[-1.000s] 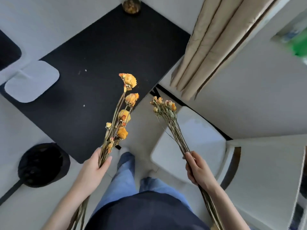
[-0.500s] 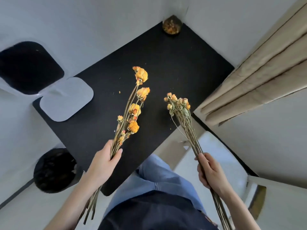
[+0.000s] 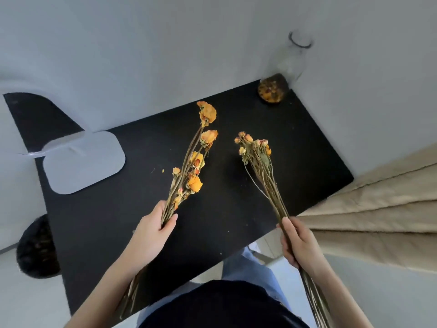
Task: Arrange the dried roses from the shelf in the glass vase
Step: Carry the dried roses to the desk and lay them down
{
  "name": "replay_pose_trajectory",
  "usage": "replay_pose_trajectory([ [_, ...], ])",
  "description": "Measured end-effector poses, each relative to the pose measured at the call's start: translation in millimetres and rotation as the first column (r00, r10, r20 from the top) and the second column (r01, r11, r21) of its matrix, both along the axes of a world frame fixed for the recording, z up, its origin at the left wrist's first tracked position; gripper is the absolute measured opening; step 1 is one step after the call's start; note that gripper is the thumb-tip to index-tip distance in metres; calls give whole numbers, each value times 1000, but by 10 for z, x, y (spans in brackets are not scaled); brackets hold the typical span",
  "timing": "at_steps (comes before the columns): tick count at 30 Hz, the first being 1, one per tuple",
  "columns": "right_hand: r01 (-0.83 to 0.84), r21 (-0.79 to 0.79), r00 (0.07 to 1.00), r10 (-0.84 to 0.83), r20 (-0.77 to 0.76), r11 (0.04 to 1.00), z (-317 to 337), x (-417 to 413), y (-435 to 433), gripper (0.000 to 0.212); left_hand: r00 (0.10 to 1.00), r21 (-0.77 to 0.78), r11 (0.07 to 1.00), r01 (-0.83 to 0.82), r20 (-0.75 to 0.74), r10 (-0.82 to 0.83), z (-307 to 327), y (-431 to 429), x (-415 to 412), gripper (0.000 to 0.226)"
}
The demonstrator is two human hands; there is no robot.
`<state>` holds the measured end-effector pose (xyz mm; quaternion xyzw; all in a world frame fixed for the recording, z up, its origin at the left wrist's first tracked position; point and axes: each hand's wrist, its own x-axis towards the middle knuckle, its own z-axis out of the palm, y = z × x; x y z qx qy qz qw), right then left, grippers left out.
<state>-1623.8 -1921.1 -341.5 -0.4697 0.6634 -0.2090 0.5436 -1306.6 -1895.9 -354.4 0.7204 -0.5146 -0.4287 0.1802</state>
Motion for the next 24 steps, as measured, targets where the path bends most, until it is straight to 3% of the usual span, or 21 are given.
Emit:
replay_pose_trajectory([
  [4,-48,15,999,47,22,999,-21,-438,-698,36,992,13,994,-112,-59,112,-6,-455,-592,11],
  [7,-134,-23,991,134,5,991,-41,-636,-1164,27,973,30,980,-196,-115,198,-13,-825,-1019,9],
  [13,-272,-23,962,272,34,962,-145,-647,-1859,19,869,13,905,-425,-274,412,-79,-1429,-1760,12],
  [20,-370,-35,929,369,-41,928,-417,-444,-2166,15,812,-22,833,-554,-237,533,-296,-1813,-2223,29],
  [24,-404,-48,913,398,-94,914,-589,-358,-2214,15,823,-13,839,-545,-203,531,-486,-1858,-2346,30],
])
